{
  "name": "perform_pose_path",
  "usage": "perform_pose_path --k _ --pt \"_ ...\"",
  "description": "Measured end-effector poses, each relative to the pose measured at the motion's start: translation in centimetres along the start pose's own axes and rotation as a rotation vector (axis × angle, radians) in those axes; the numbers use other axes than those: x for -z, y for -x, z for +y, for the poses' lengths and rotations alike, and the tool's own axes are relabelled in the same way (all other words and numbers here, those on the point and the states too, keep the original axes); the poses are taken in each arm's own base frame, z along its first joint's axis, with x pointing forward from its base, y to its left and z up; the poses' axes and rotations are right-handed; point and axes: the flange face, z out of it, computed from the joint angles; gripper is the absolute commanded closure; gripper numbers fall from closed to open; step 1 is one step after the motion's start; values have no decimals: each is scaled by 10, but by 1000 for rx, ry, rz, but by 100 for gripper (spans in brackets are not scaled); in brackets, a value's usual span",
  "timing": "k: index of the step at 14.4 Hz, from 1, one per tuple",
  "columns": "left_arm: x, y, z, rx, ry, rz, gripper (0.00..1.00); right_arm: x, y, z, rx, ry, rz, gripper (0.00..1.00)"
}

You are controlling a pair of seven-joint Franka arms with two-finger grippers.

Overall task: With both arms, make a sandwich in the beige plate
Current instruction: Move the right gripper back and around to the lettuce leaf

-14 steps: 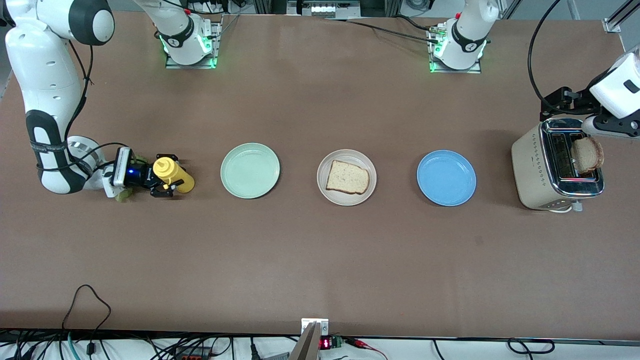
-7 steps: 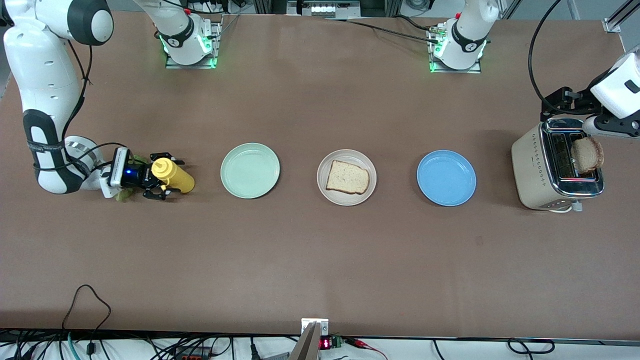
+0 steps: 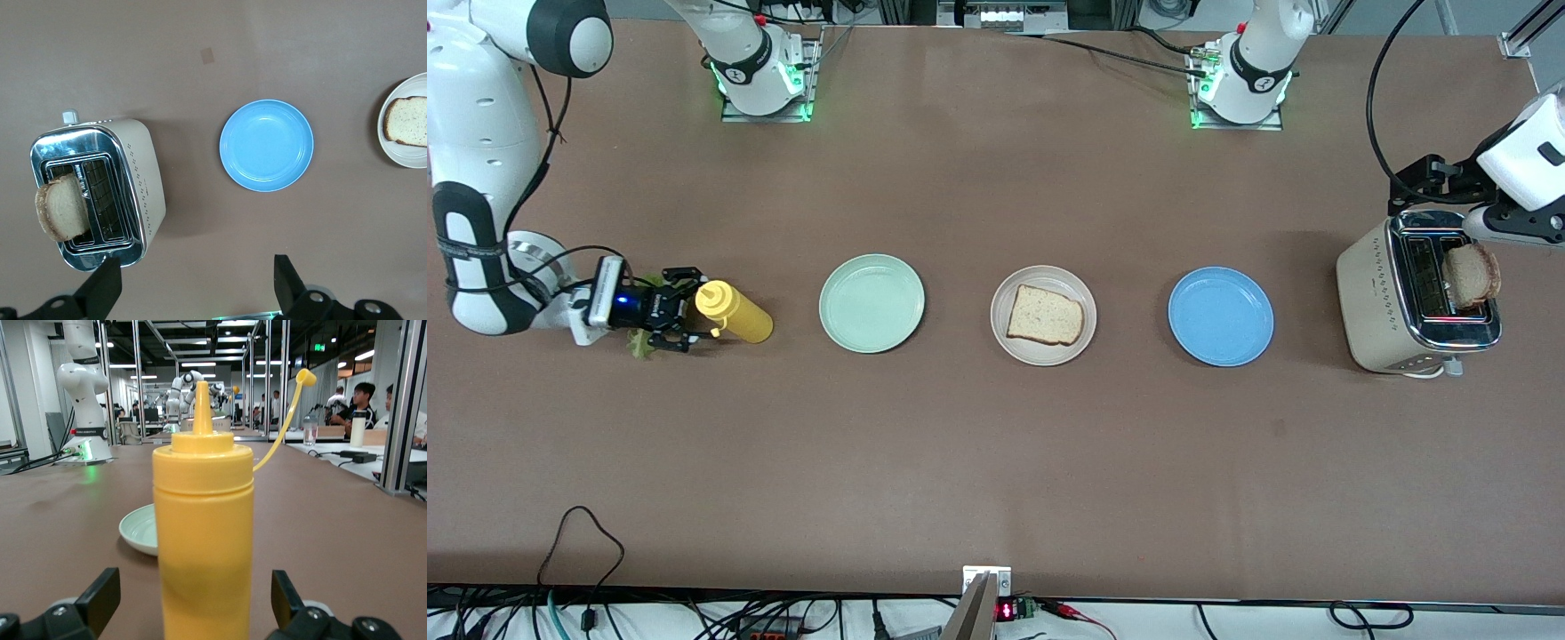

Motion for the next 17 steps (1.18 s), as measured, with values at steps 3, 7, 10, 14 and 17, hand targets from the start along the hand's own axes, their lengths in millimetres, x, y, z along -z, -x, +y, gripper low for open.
perform_pose_path --k 3,7,10,14,17 --pt "0 0 0 0 0 0 0 43 -25 -2 -55 -2 -96 0" --pt "0 0 0 0 0 0 0 88 -71 1 -174 24 -263 0" --pt "0 0 0 0 0 0 0 102 -105 11 -267 61 -419 0" --pt "0 -1 4 -7 -1 1 0 104 -152 24 -424 140 -627 0" --pt "1 -1 4 -8 -1 1 0 97 -180 38 -458 182 -710 0"
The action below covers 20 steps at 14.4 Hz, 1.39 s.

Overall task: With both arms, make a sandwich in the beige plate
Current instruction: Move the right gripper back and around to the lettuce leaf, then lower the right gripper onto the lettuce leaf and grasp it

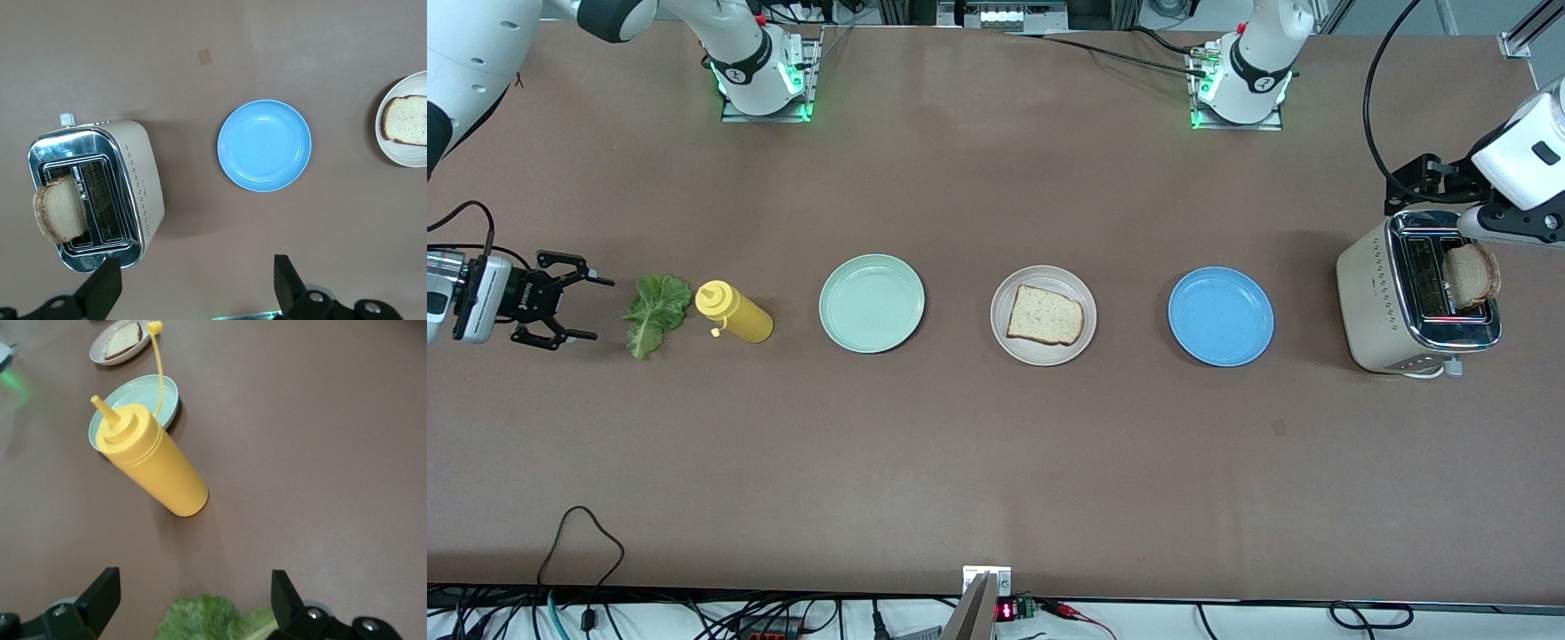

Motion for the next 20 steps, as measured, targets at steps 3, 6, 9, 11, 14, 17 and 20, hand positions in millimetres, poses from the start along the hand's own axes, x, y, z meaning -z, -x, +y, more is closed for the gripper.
perform_pose_path --k 3,6,9,11,14,17,20 --pt "0 0 0 0 0 0 0 21 -27 8 -43 39 -32 0" --pt "0 0 0 0 0 -2 0 38 -53 11 -144 64 -91 0" --pt "0 1 0 0 1 -5 0 39 -75 8 -309 101 -226 0" --pt "-1 0 0 2 1 -7 0 33 -92 9 -398 172 -316 0" --pt "-2 0 0 2 1 -8 0 14 -107 10 -572 252 -406 0" --pt "-2 0 0 2 1 -9 0 -2 -87 14 -745 306 -408 0" --pt "-2 0 -1 3 1 -9 0 -27 -48 21 -787 378 -383 0"
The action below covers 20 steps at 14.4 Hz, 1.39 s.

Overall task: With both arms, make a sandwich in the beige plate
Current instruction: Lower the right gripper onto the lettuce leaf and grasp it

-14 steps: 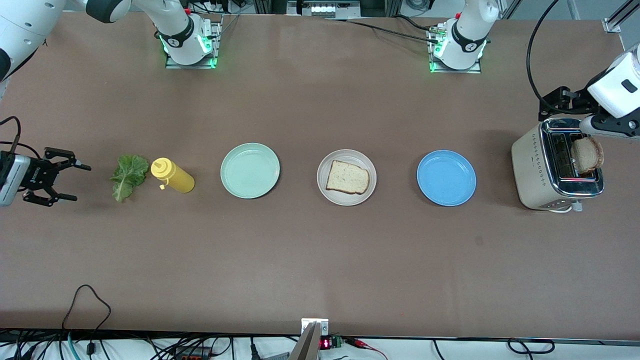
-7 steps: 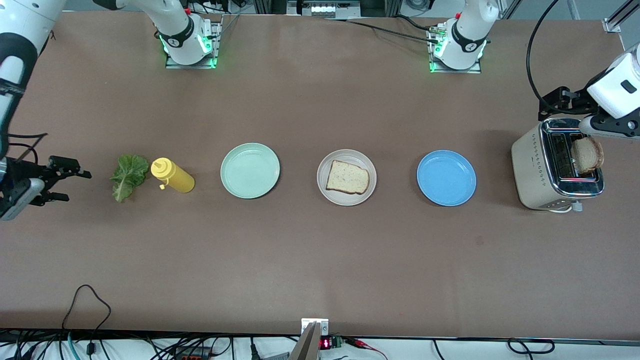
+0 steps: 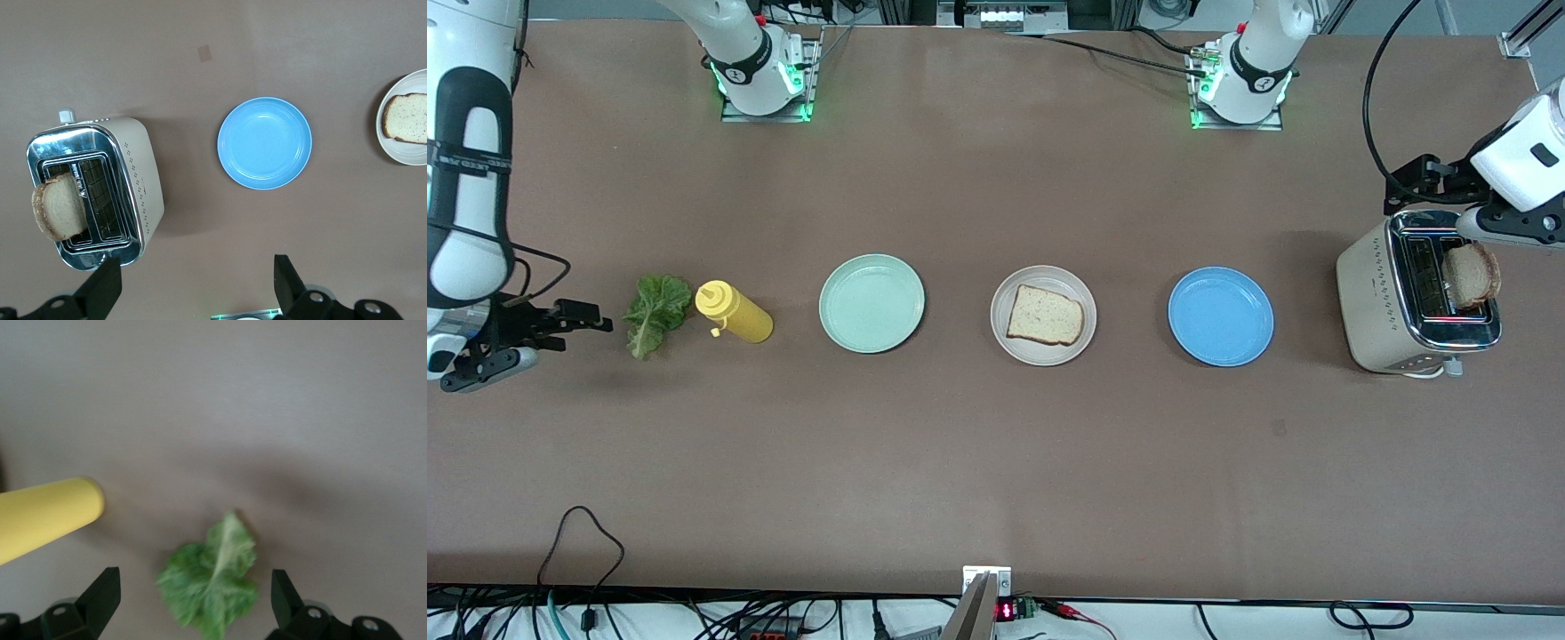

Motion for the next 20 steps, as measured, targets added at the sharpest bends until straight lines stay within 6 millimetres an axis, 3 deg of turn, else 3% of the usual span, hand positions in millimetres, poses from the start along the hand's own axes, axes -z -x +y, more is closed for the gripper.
perform_pose_path --k 2,5,8,11,12,13,14,15,16,20 --pt "0 0 0 0 0 0 0 -42 15 2 -47 66 42 0" --pt "0 0 0 0 0 0 0 -95 34 -18 -155 116 71 0" --pt "0 0 0 1 0 0 0 -117 35 -37 -208 172 125 0" --pt "0 0 0 1 0 -1 0 -124 36 -43 -177 214 130 0" --pt "0 0 0 1 0 -1 0 -124 37 -42 -170 221 126 15" --pt "0 0 0 1 0 -1 0 -123 38 -40 -167 224 124 44" --pt "0 0 0 1 0 -1 0 -123 38 -39 -164 227 122 60" --pt "0 0 0 1 0 -1 0 -123 39 -39 -158 230 118 84" --pt "0 0 0 1 0 -1 0 -124 40 -38 -139 239 108 96" --pt "0 0 0 1 0 -1 0 -119 48 -24 16 261 78 100"
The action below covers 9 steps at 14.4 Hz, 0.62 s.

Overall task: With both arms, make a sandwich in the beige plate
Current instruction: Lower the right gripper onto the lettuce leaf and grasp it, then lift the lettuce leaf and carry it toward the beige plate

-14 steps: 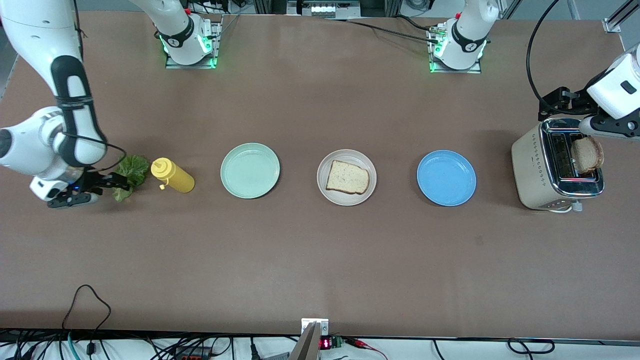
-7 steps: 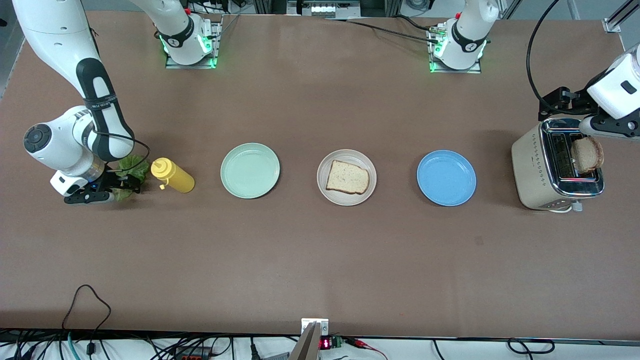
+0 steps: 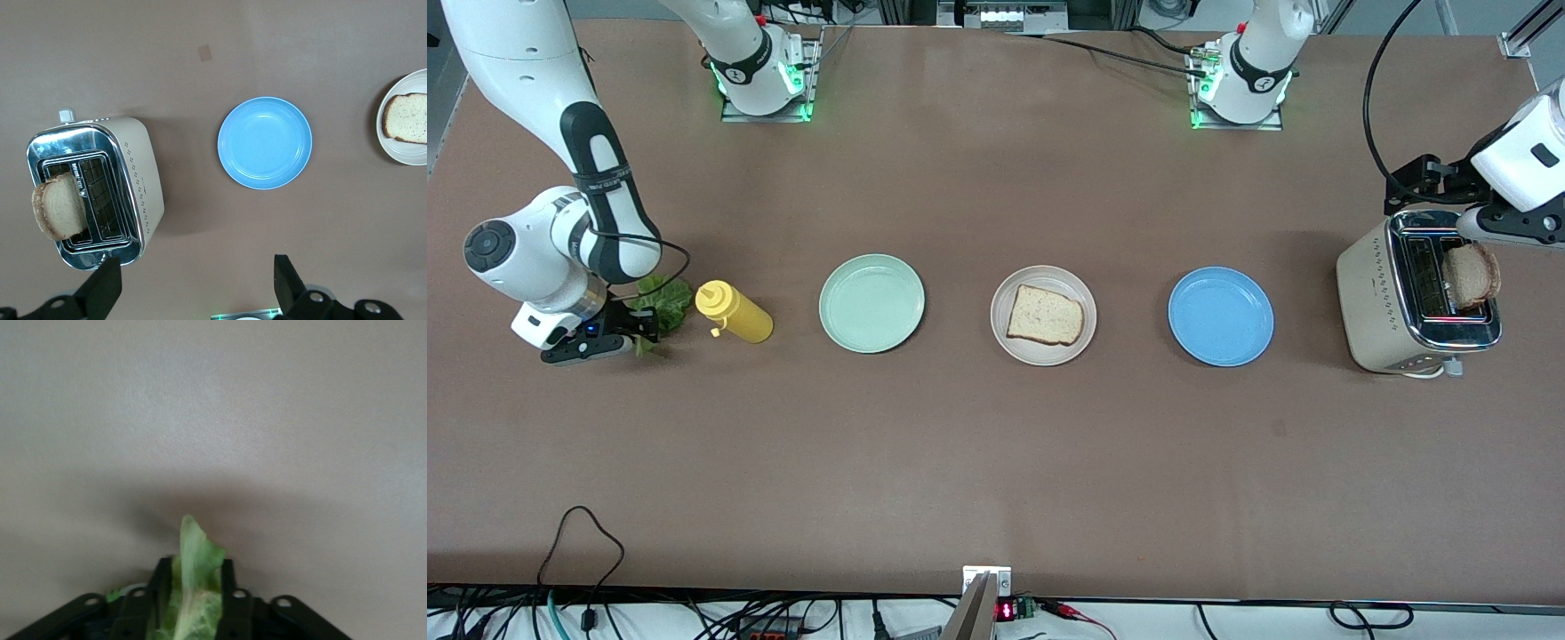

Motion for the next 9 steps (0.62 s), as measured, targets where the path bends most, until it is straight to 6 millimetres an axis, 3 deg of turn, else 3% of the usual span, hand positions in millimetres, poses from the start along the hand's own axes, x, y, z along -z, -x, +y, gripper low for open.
perform_pose_path --k 6,9 --pt "0 0 0 0 0 0 0 27 -5 9 62 -20 17 100" --pt "0 0 0 0 0 -1 0 78 -32 10 134 -111 17 100"
